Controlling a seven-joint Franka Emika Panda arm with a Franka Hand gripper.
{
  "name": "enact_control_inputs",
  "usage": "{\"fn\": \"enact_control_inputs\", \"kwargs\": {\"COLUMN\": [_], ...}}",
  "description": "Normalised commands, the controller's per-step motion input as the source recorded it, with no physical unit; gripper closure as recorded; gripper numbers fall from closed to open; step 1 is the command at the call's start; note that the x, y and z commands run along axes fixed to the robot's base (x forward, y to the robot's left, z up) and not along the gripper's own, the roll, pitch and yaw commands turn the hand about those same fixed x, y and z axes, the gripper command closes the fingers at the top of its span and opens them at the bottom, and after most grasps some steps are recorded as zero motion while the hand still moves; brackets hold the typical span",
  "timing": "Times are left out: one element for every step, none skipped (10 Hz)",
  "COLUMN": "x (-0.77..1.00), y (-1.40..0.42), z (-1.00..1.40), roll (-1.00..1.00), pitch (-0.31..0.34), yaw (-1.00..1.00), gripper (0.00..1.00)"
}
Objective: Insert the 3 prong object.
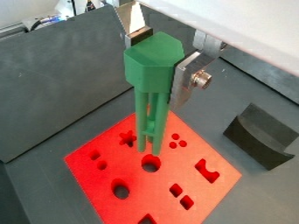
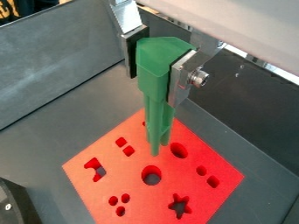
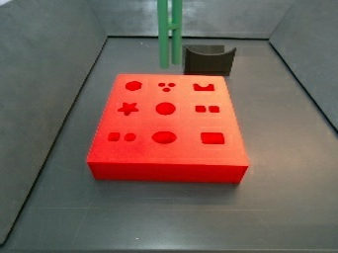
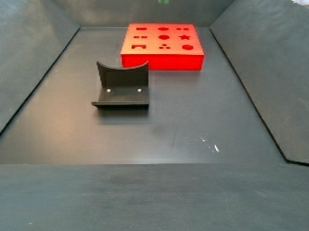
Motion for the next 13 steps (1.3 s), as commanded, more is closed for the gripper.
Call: {"fn": "enact_control_inputs", "kwargs": {"x": [0.25, 0.11, 0.0, -0.09, -0.15, -0.09, 0.3, 0.34, 0.41, 0.03, -0.21, -0.38, -0.36], "y": [0.66, 0.64, 0.61, 0.55, 0.45, 0.44, 0.13, 0.07, 0.0, 0.11, 0.17, 0.21, 0.18], "z": [-0.1, -0.16, -0.18, -0.21, -0.3, -0.46, -0.47, -0.46, -0.45, -0.39, -0.1, -0.15, -0.27], "roll": [0.0, 0.0, 0.0, 0.0, 0.0, 0.0, -0.14, -0.14, -0.08, 0.0, 0.04, 0.12, 0.11], "pitch": [0.0, -0.01, 0.0, 0.0, -0.01, -0.04, -0.271, -0.363, -0.389, -0.296, -0.046, 0.053, 0.283], "yaw": [0.28, 0.39, 0.54, 0.64, 0.73, 0.76, 0.49, 0.43, 0.07, 0.03, 0.0, 0.0, 0.0], "gripper": [1.0, 1.0, 1.0, 1.0, 1.0, 1.0, 1.0, 1.0, 1.0, 1.0, 1.0, 1.0, 1.0]}}
